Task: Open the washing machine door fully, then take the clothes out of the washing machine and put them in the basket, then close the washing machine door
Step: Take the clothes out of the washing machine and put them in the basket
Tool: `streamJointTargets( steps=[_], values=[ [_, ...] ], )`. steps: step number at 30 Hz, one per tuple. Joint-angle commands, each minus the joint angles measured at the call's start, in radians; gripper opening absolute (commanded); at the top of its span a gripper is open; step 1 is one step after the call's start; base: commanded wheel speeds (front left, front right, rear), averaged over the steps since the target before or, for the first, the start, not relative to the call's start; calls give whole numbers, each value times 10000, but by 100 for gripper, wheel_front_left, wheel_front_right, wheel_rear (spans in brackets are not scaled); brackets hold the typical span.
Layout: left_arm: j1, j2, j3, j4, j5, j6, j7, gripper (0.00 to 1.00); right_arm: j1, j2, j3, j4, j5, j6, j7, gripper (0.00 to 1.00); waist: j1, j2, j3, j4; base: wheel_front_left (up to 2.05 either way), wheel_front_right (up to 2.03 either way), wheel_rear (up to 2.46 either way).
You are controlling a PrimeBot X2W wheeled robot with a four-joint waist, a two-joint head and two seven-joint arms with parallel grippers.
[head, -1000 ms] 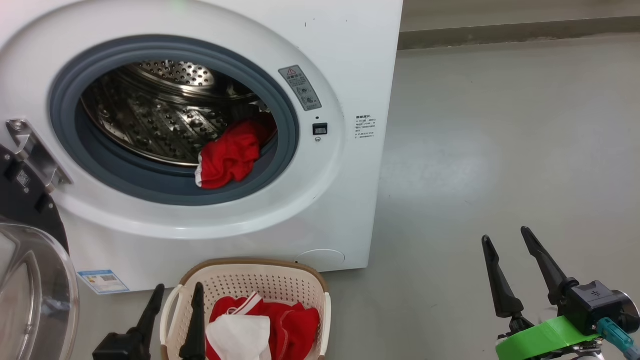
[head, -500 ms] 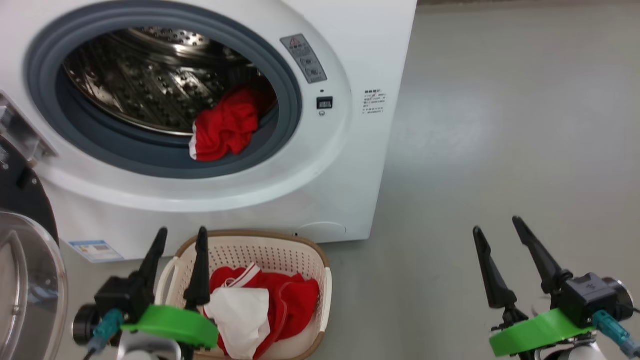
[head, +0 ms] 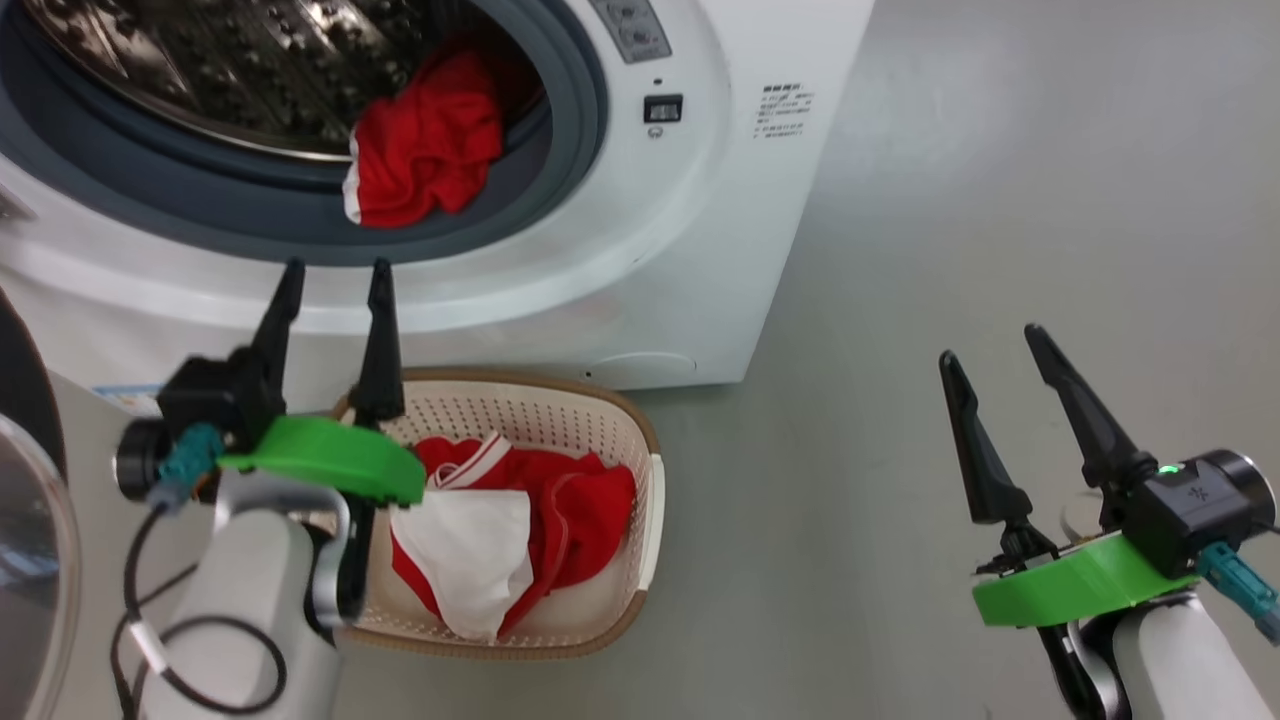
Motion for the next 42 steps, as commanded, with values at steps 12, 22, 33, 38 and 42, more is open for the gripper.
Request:
streamJointTargets(
  steps=[12, 22, 33, 38, 42],
  values=[
    [-2600, 297, 795, 1331, 189, -283, -118, 100, -1045, -121, 436, -357, 29, 48, -65, 100, 0, 0, 1707, -62, 0, 0, 0],
    [-4716, 485, 907, 3200, 149, -681, -119, 100, -1576, -185, 726, -309, 90, 48, -65, 100, 0, 0, 2556, -325, 0, 0, 0],
    [-6526, 672, 726, 5431, 21, -935, 711, 100, -1863, -182, 937, -236, 202, 48, -65, 100, 0, 0, 3119, -680, 0, 0, 0],
    [-6921, 746, 620, 6020, 36, -910, 1143, 100, -1918, -148, 991, -210, 219, 48, -65, 100, 0, 0, 3204, -749, 0, 0, 0],
    [-7231, 870, 406, 6566, 245, -584, 1606, 100, -1997, -91, 1070, -155, 239, 48, -65, 100, 0, 0, 3233, -821, 0, 0, 0]
  ],
)
